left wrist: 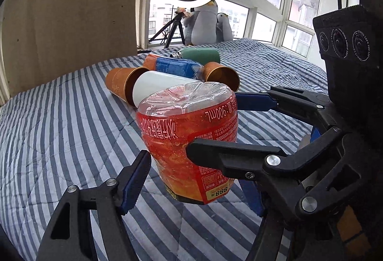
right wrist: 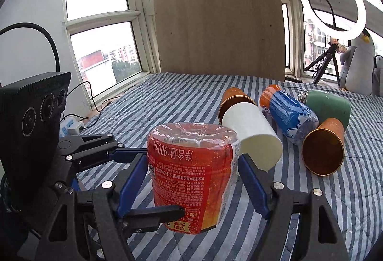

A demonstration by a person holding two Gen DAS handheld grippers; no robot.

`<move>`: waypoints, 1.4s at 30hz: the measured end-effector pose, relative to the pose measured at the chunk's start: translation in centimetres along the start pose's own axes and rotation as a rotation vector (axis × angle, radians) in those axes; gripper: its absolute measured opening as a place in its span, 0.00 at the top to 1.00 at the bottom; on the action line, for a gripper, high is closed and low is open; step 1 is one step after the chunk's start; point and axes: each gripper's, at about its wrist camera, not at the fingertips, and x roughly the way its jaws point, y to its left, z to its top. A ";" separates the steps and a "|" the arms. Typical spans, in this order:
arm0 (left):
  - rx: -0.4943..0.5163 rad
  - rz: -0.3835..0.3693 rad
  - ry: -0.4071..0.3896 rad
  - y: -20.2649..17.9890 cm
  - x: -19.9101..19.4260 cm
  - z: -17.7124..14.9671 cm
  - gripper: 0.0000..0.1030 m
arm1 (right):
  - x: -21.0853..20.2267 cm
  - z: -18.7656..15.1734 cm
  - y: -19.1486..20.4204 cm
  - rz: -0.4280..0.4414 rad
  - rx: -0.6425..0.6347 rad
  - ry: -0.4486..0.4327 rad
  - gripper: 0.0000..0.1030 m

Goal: Flip cup upside down

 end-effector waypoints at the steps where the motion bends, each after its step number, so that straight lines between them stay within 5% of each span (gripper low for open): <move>1: -0.001 -0.002 0.004 -0.1 0.0 -0.3 0.28 | -0.2 -0.3 0.2 -0.004 -0.016 -0.005 0.28; 12: 0.013 0.020 0.009 -1.7 -1.1 -2.6 0.28 | -2.3 -2.5 1.3 -0.051 -0.083 -0.053 0.28; 22: 0.055 0.141 -0.032 -3.1 -3.9 -4.9 0.23 | -5.9 -4.3 1.2 -0.094 -0.054 -0.141 0.21; 42: -0.024 0.406 -0.430 -3.4 -11.9 -4.4 0.05 | -9.2 -3.7 -0.3 -0.326 -0.033 -0.322 0.14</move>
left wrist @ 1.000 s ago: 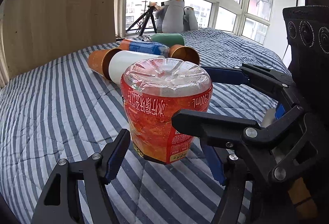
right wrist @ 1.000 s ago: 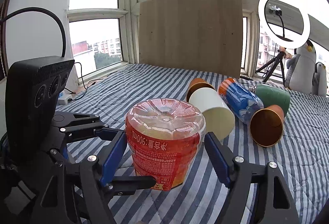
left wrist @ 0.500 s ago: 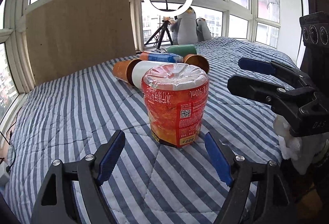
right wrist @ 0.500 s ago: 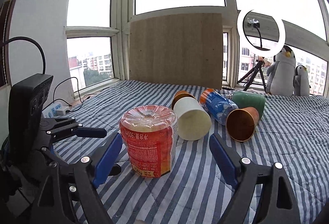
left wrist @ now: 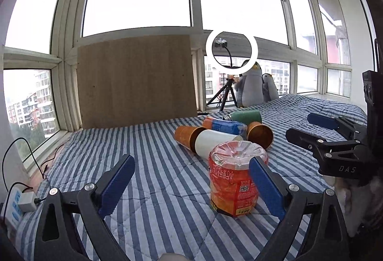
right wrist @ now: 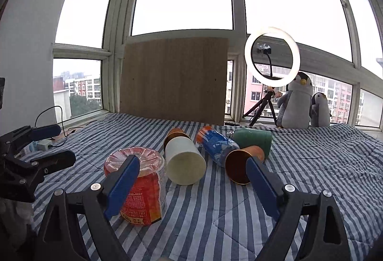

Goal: Flip cup upside down

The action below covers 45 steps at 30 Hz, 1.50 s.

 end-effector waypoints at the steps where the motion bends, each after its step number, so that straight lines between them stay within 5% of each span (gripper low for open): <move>1: -0.010 0.011 -0.013 0.1 0.1 0.2 0.05 | 0.1 0.1 -0.2 -0.005 0.009 -0.005 0.14; 18: -0.060 0.132 -0.141 1.2 2.7 0.7 0.01 | 1.0 0.5 -1.7 -0.110 0.058 -0.157 0.14; 45: -0.045 0.205 -0.171 0.3 2.6 -0.4 0.01 | 0.9 -0.1 -2.3 -0.098 0.089 -0.165 0.08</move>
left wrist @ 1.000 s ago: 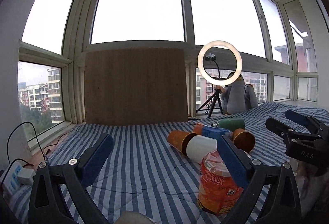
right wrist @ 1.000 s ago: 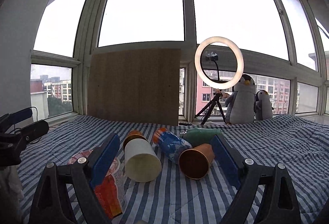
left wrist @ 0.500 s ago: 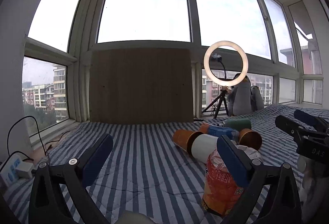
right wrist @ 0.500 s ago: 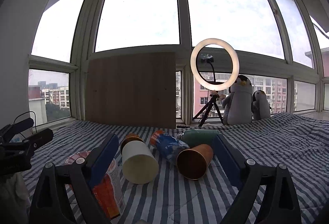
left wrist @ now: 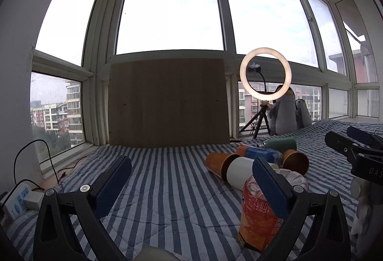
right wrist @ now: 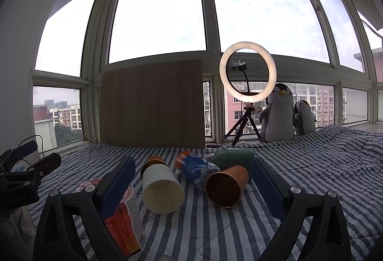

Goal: Flip cup upside down

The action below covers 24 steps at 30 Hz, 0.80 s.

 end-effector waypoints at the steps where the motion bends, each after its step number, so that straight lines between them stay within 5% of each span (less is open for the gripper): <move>1: 0.000 0.000 0.000 0.0 0.0 0.0 0.01 | -0.1 0.0 0.0 0.000 0.002 -0.002 0.07; 24: -0.004 -0.001 -0.001 0.0 0.0 -0.1 0.00 | -0.2 0.0 0.1 0.003 0.004 -0.004 0.07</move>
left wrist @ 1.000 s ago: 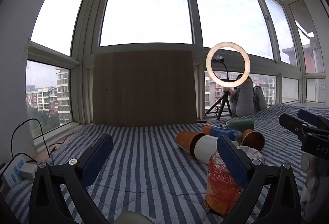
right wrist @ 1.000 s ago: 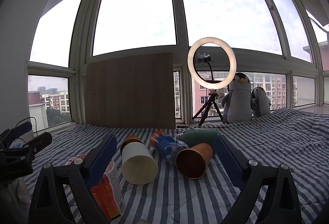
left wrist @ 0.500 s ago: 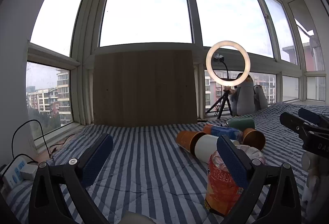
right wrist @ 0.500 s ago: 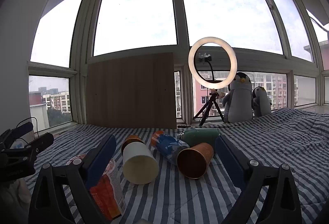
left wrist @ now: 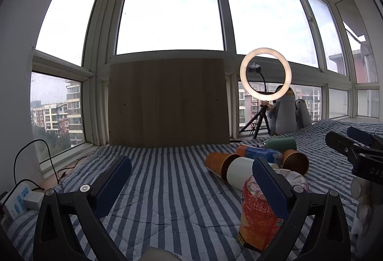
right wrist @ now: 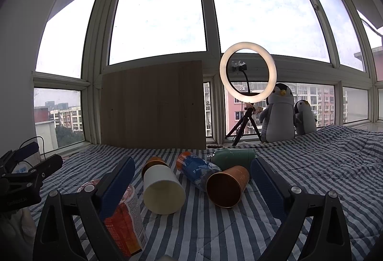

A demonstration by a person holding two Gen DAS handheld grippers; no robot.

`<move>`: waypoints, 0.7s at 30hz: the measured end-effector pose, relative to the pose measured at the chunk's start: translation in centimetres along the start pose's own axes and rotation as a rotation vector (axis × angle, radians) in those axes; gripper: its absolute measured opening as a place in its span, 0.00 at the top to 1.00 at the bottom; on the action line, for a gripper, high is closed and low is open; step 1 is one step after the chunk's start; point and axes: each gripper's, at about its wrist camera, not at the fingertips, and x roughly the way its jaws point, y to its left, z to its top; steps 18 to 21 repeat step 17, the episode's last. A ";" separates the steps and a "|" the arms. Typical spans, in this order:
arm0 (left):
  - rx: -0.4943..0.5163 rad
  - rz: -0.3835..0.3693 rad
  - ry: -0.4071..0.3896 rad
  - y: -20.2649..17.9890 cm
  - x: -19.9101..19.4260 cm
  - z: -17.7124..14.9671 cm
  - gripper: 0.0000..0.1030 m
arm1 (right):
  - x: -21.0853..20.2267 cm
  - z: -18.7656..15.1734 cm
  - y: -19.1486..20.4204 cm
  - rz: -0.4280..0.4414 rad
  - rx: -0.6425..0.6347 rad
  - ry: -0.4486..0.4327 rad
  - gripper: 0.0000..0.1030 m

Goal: Flip cup upside down

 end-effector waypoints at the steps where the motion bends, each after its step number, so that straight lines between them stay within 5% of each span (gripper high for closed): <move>1: 0.000 0.000 0.000 0.0 0.0 0.0 0.00 | 0.0 0.0 0.0 0.001 0.000 0.000 0.07; 21: 0.004 -0.002 0.002 0.0 0.0 0.0 0.00 | 0.1 0.0 0.1 0.004 0.003 0.003 0.06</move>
